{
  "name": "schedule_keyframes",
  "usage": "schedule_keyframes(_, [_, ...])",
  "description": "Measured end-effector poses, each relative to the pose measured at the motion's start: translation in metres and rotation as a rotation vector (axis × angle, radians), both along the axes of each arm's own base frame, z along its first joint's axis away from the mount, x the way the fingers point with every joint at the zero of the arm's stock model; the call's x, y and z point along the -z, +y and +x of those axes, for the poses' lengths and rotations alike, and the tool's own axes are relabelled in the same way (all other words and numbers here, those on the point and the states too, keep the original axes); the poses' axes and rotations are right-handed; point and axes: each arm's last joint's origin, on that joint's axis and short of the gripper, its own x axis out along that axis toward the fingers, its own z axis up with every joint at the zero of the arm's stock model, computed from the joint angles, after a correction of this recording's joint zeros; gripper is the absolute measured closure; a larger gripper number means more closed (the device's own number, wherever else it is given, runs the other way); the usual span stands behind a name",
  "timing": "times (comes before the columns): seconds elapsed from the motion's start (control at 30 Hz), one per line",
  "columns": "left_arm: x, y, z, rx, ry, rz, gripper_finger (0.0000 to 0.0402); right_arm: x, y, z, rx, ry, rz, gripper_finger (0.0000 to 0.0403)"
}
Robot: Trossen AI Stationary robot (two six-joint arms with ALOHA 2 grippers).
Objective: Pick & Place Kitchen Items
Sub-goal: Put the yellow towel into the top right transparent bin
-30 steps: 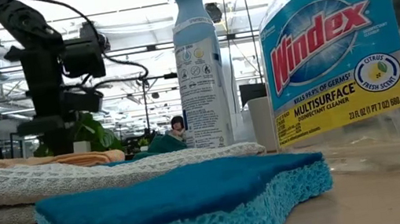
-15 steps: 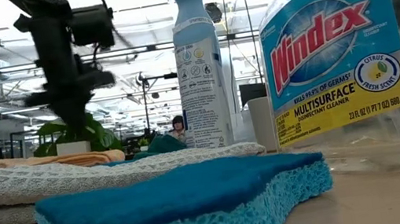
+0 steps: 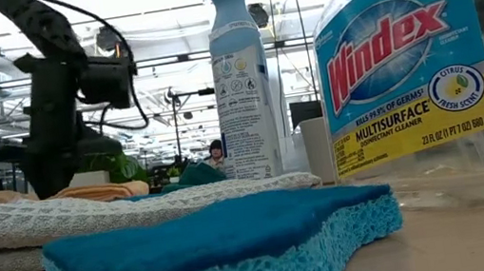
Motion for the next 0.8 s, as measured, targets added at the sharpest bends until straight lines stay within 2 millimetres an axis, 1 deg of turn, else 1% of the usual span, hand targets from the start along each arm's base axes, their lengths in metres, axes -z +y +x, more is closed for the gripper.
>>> schedule_keyframes(0.07, [0.006, 0.003, 0.002, 0.062, 0.018, -0.043, 0.0398, 0.0, 0.0, 0.0, 0.001, 0.001, 0.0, 0.011])
schedule_keyframes(0.17, [0.008, 0.008, 0.003, 0.221, 0.007, -0.072, 0.0395, 0.0, 0.0, 0.0, 0.002, -0.004, 0.0, 0.011])
schedule_keyframes(0.33, [0.005, 0.014, 0.006, 0.481, -0.023, -0.092, 0.0398, 0.0, 0.0, 0.001, 0.0, 0.0, 0.0, 0.011])
schedule_keyframes(0.4, [0.004, 0.015, 0.008, 0.66, -0.027, -0.083, 0.0397, 0.0, 0.0, 0.001, 0.001, -0.001, 0.0, 0.011])
schedule_keyframes(0.47, [0.003, 0.013, 0.011, 0.886, -0.008, -0.052, 0.0396, 0.0, 0.0, 0.001, 0.0, 0.0, 0.0, 0.011])
schedule_keyframes(0.57, [0.002, 0.009, 0.014, 1.183, 0.044, -0.008, 0.0399, 0.0, 0.0, 0.001, 0.001, 0.0, 0.0, 0.011])
schedule_keyframes(0.63, [0.002, 0.006, 0.016, 1.331, 0.106, 0.035, 0.0398, 0.0, 0.0, 0.001, 0.0, -0.001, 0.0, 0.011])
schedule_keyframes(0.73, [0.002, 0.0, 0.018, 1.454, 0.26, 0.125, 0.0392, 0.0, 0.0, 0.001, 0.0, 0.0, 0.0, 0.011])
schedule_keyframes(0.8, [0.001, -0.003, 0.019, 1.489, 0.35, 0.189, 0.0389, 0.0, 0.0, 0.001, 0.0, -0.001, 0.0, 0.011])
